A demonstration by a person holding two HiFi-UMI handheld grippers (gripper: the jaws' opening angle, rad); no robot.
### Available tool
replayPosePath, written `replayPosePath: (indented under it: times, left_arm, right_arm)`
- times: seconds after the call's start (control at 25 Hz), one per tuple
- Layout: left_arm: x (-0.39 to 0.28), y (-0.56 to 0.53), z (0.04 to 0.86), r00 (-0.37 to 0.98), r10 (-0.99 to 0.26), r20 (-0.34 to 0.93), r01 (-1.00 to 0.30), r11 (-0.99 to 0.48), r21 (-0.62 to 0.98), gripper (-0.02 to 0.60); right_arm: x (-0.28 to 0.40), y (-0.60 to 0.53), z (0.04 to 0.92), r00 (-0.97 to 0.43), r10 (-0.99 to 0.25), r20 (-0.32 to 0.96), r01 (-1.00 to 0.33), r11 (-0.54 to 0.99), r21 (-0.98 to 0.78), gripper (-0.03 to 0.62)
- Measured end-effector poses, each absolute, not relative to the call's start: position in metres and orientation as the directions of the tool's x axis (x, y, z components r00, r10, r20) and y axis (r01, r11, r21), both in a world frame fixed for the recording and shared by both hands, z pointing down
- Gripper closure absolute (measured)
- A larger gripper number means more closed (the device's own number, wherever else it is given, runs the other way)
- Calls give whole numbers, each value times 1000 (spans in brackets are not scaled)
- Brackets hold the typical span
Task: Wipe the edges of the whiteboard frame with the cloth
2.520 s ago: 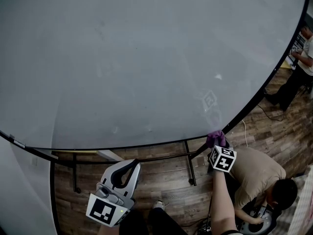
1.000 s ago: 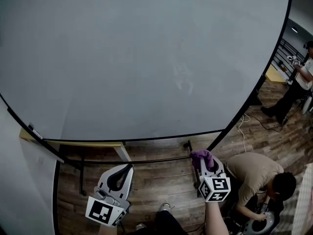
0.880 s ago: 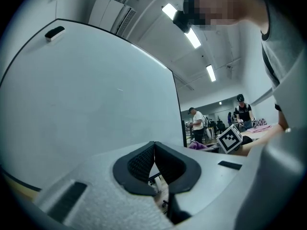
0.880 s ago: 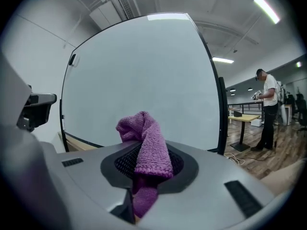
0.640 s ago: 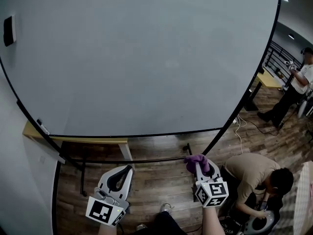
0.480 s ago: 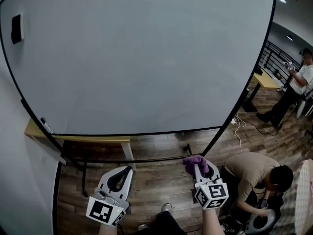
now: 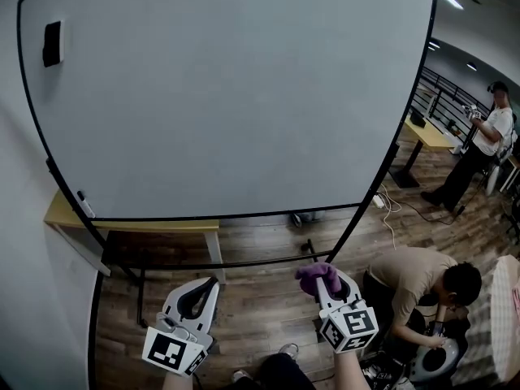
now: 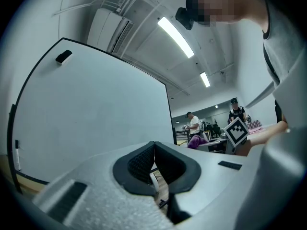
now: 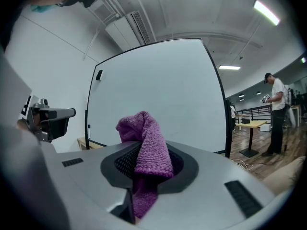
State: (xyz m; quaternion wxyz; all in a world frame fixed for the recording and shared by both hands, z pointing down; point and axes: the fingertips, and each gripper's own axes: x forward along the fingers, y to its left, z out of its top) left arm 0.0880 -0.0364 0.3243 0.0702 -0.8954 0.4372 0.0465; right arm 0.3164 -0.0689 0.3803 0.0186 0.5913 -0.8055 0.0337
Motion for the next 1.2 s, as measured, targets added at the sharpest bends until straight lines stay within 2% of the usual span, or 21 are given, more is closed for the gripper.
replayPosePath:
  times: [0.48,1.2]
  left_arm:
    - [89,4,306,550,-816,-176,-835,-537,-121,565]
    - [137,106,298,385,-908,-163,-922,-374,-98,565]
  right_arm:
    - [303,-31,350,-422,-906,6,-905,422,-49,519]
    - [361,49,332,-550,-835,-17,-834,550,-34,519]
